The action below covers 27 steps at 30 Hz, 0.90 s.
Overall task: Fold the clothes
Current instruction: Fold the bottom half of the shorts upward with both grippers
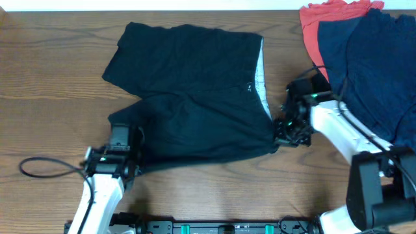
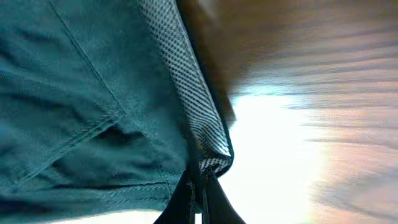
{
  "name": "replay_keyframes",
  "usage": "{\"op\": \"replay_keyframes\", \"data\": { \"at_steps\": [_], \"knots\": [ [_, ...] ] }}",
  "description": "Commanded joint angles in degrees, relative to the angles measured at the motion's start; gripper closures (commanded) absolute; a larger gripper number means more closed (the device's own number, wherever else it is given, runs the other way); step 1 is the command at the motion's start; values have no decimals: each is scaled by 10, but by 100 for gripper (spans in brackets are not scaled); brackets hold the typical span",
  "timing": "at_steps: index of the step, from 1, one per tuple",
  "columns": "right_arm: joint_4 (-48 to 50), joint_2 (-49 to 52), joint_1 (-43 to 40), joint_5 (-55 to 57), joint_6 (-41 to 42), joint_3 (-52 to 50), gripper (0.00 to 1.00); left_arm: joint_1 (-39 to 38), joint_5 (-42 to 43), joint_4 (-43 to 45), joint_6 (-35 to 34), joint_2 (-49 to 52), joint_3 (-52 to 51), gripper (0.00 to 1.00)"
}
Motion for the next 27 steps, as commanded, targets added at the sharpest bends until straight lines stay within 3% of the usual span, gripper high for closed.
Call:
{"op": "replay_keyframes", "data": {
  "at_steps": [1, 7, 14, 27],
  "knots": [
    [-11, -47, -44, 15, -19, 38, 99, 3, -18, -19, 109, -44, 47, 94],
    [-31, -96, -96, 9, -45, 68, 99, 3, -18, -45, 159, -116, 94, 94],
    [-67, -150, -122, 9, -59, 94, 99, 3, -20, -45, 263, -183, 155, 94],
    [-161, -275, -123, 26, -73, 111, 99, 3, -20, -169, 299, -215, 307, 94]
  ]
}}
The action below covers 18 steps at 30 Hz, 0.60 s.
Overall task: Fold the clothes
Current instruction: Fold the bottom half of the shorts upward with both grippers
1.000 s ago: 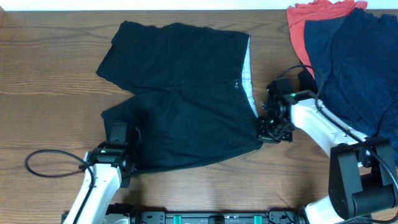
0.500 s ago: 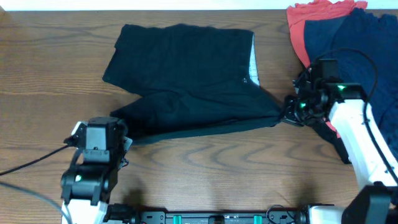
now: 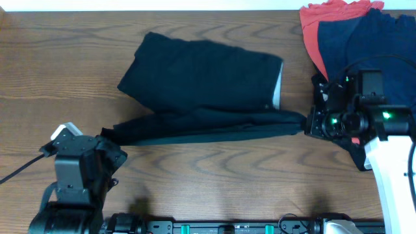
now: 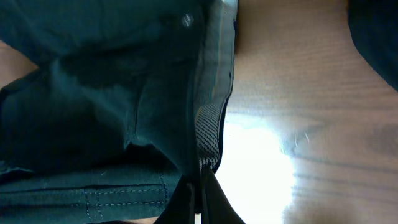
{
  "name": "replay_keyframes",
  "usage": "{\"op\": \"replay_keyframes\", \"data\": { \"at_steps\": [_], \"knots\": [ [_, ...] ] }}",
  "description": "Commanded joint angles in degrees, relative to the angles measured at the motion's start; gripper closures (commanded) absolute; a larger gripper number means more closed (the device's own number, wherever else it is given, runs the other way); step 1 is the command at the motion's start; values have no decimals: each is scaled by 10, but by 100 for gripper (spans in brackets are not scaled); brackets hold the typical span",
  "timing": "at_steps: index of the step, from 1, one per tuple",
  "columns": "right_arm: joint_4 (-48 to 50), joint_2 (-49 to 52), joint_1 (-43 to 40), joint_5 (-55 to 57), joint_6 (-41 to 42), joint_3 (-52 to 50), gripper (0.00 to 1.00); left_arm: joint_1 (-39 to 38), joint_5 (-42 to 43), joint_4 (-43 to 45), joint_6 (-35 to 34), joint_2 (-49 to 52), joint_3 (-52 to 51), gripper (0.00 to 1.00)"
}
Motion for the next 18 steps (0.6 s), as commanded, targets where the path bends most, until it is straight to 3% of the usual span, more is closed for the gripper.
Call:
{"op": "replay_keyframes", "data": {
  "at_steps": [1, 10, 15, 18],
  "knots": [
    [-12, -22, -21, 86, -9, 13, 99, 7, -66, -19, 24, -5, 40, 94],
    [42, 2, -21, 124, -10, 13, 99, 7, -107, 9, 26, 29, 33, 94],
    [89, 57, -21, 149, -21, 13, 99, 7, -111, 58, 29, 102, 18, 94],
    [134, 95, -21, 148, -24, 13, 99, 7, -111, 124, 69, 171, 13, 93]
  ]
}}
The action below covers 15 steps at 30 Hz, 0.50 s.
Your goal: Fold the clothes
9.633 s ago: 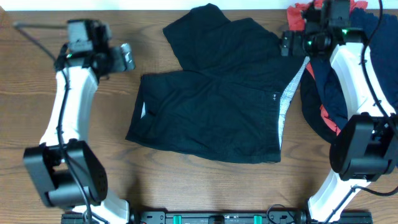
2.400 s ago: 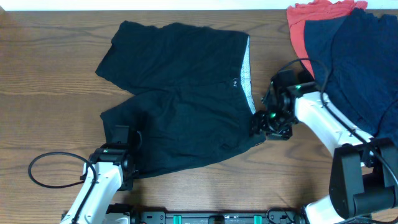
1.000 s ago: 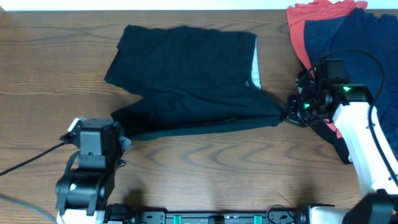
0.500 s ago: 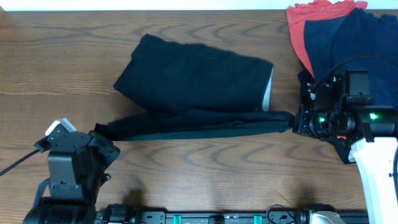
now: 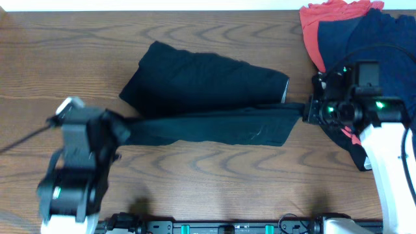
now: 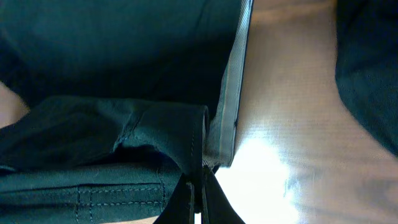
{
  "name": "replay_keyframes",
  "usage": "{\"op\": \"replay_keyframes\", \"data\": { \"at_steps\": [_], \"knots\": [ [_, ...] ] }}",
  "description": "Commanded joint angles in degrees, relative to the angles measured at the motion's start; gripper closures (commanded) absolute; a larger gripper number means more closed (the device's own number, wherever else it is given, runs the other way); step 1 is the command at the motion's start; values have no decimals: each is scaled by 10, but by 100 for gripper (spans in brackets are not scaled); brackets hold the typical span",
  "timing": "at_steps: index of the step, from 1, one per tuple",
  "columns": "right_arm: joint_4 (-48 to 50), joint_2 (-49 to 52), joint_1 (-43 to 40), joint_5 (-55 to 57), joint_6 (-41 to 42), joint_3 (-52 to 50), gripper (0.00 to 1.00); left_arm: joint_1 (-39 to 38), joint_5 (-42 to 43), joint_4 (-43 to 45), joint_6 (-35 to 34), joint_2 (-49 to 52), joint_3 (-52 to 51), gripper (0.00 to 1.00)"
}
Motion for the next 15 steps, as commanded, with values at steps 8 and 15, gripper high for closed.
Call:
{"op": "replay_keyframes", "data": {
  "at_steps": [8, 15],
  "knots": [
    [191, 119, -21, 127, -29, 10, 99, 11, -103, 254, 113, 233, -7, 94],
    [285, 186, -21, 127, -14, 10, 99, 11, -103, 362, 113, 329, -7, 94]
  ]
}}
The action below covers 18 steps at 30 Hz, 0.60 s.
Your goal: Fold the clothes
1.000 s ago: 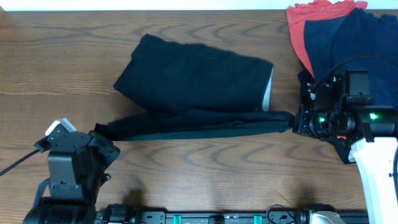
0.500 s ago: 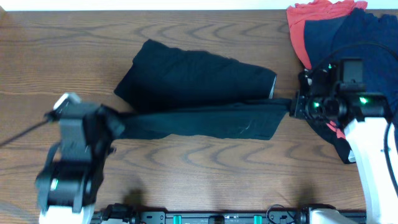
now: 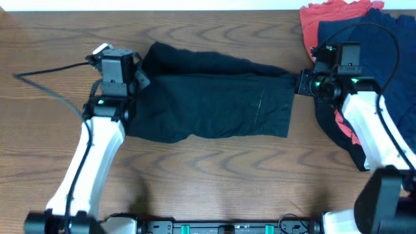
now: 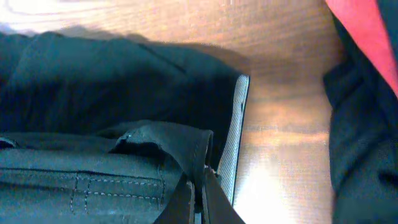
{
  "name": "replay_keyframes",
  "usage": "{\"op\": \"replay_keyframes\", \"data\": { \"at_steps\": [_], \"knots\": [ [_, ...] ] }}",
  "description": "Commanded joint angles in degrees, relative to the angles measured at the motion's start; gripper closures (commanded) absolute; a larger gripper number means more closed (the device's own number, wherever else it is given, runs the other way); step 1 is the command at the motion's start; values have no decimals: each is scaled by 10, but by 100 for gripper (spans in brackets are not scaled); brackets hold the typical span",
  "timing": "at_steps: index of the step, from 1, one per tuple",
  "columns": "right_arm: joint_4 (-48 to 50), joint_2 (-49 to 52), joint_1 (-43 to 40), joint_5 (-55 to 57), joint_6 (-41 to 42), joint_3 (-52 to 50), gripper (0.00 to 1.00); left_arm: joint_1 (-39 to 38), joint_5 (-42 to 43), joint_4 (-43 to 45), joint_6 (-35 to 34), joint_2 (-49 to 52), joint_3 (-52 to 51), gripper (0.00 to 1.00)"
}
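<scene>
A pair of black shorts (image 3: 214,104) lies doubled over in the middle of the table, the turned-over layer uppermost. At its far left corner my left gripper (image 3: 134,70) sits shut on the fabric. My right gripper (image 3: 300,83) holds the far right corner by the waistband. In the right wrist view the right gripper (image 4: 200,186) is shut on a dark fold of the shorts (image 4: 93,162). The grey mesh waistband lining (image 4: 233,143) shows just beside it.
A pile of clothes sits at the back right: a red garment (image 3: 325,14) and navy ones (image 3: 380,45), right beside my right arm. Red and dark cloth (image 4: 367,74) fills the right of the wrist view. A black cable (image 3: 52,68) trails left of my left arm.
Both grippers have moved from mid-table to the far side with the shorts' edge. The layer they hold now lies over the rest of the shorts, which look half as deep.
The shorts lay spread flat with my grippers shut on the near corners. Then the near edge was raised and stretched between them. Then it hung over the middle of the garment. Now it rests at the far edge, the shorts doubled.
</scene>
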Motion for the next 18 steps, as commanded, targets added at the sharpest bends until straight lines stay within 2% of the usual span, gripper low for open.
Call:
{"op": "replay_keyframes", "data": {
  "at_steps": [1, 18],
  "knots": [
    [36, 32, -21, 96, 3, 10, 99, 14, -80, 35, 18, 31, 1, 94],
    [250, 179, -21, 98, 18, 10, 99, 13, -78, 229, 16, 170, 1, 94]
  ]
}}
